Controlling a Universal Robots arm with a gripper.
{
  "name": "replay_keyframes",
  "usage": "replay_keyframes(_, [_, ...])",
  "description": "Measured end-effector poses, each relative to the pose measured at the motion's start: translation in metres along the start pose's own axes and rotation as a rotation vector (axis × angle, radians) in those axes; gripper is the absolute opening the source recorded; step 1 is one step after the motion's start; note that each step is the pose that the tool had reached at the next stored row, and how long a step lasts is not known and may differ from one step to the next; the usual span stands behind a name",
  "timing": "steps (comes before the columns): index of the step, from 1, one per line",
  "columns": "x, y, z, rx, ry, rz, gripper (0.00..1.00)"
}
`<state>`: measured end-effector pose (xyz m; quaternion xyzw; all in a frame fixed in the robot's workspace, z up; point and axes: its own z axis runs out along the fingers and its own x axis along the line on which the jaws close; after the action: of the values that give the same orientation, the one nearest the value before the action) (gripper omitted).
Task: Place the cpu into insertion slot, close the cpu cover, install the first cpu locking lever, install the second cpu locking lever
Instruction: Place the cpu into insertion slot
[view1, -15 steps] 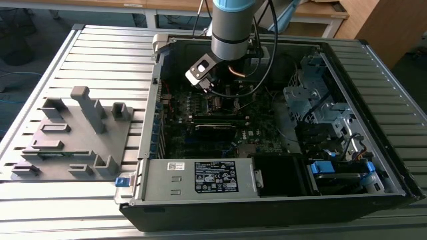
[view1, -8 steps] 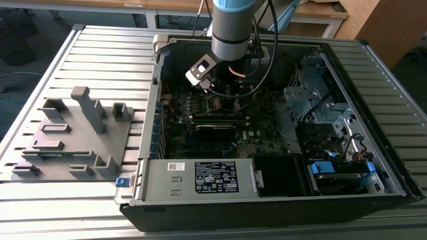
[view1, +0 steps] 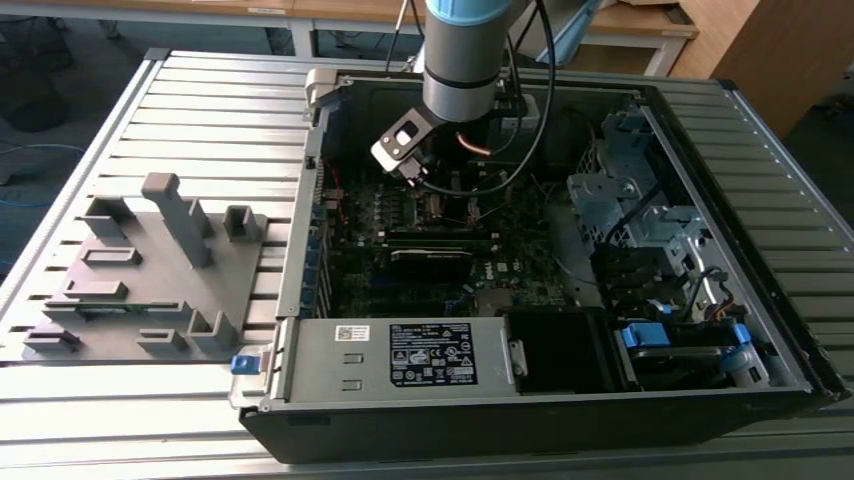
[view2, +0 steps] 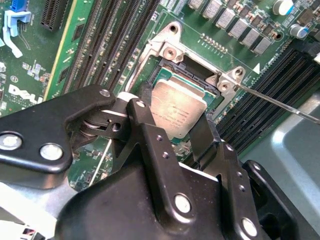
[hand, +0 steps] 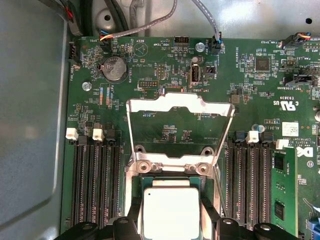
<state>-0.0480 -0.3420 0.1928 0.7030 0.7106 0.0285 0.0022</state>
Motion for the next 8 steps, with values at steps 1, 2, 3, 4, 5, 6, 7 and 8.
replay_keyframes(1, [0.0, 0.0, 0.0, -0.0001, 0.0001, 0.0, 0.54])
replay_keyframes(2, [0.0001, 0.0, -0.0001, -0.0002, 0.0003, 0.0, 0.54])
replay_keyframes(3, [0.0001, 0.0001, -0.0005, -0.0002, 0.0003, 0.0, 0.54])
replay_keyframes(4, [0.0001, 0.0001, -0.0007, -0.0002, 0.0003, 0.0, 0.54])
replay_keyframes(5, [0.0001, 0.0001, -0.0008, -0.0002, 0.0002, 0.0, 0.54])
replay_keyframes(6, [0.0001, 0.0001, -0.0011, -0.0001, 0.0001, 0.0, 0.54])
replay_keyframes(7, [0.0001, 0.0001, -0.0011, -0.0002, 0.0002, 0.0, 0.54])
replay_keyframes(8, [0.0001, 0.0001, -0.0011, -0.0002, 0.0002, 0.0, 0.54])
